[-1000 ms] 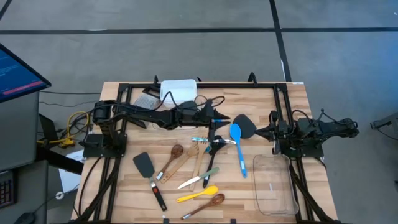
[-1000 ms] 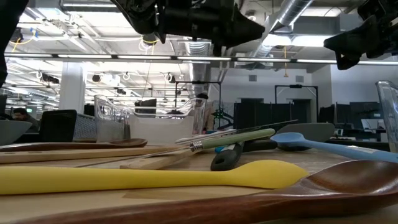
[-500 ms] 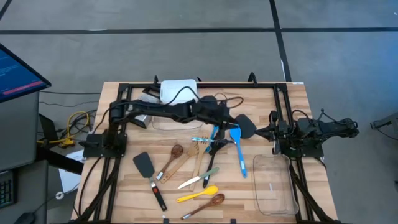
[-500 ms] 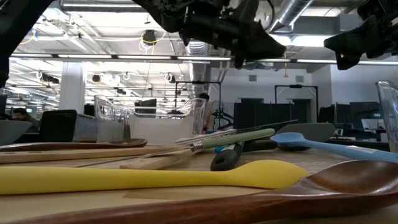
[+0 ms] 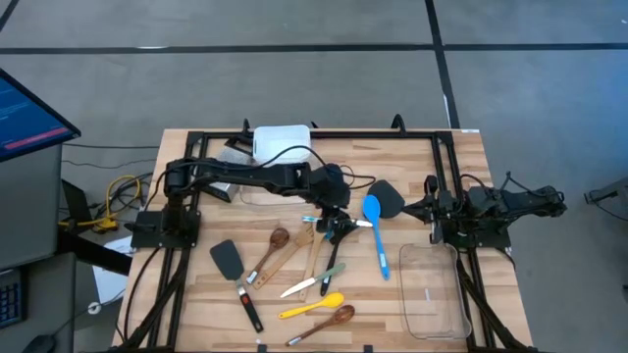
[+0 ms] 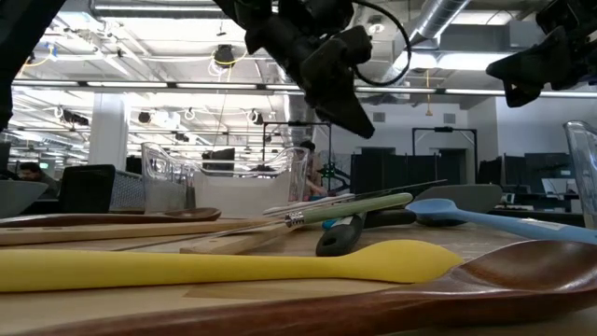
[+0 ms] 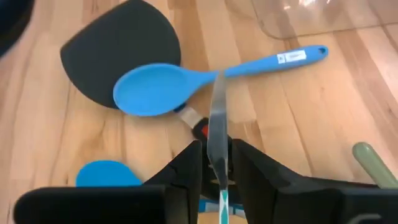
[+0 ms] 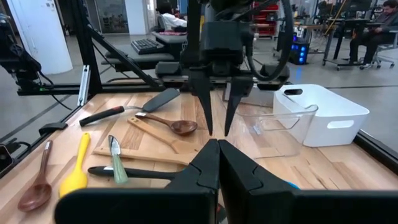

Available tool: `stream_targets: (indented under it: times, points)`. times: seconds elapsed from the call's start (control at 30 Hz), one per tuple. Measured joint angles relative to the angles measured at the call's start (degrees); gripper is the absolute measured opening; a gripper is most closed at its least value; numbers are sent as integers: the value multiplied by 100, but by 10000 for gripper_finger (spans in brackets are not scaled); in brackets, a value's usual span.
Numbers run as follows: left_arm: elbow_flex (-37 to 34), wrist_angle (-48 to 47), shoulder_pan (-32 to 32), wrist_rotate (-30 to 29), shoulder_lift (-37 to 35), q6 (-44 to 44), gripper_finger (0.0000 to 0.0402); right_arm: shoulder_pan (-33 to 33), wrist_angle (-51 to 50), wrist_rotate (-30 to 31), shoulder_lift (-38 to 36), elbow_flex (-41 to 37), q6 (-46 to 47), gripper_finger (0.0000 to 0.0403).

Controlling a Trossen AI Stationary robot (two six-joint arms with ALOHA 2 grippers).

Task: Pick & Place Kitchen Items
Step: Put the blue patterned table knife into the white bin

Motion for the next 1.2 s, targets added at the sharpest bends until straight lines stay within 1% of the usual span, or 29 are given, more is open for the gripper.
stream_targets:
  times: [0.23, 0.4, 0.73, 0.83, 0.97, 1.2]
  points:
    - [-253, -310, -96, -30, -10, -8, 76, 0, -33, 0, 0, 0, 0, 0]
    - [-486, -309, -142, -83, -10, -144, 76, 0, -93, 0, 0, 0, 0, 0]
    - [-511, -80, -157, -85, -10, -168, 76, 0, -129, 0, 0, 0, 2, 0]
    - [-511, -80, -157, -88, -10, -304, 79, 0, -135, 2, 0, 0, 2, 0]
    - [-511, -75, -157, -88, -10, -482, 97, 0, -141, 2, 0, 0, 2, 0]
    - [-511, -71, -157, -89, -10, -515, 147, 0, -144, 2, 0, 0, 2, 0]
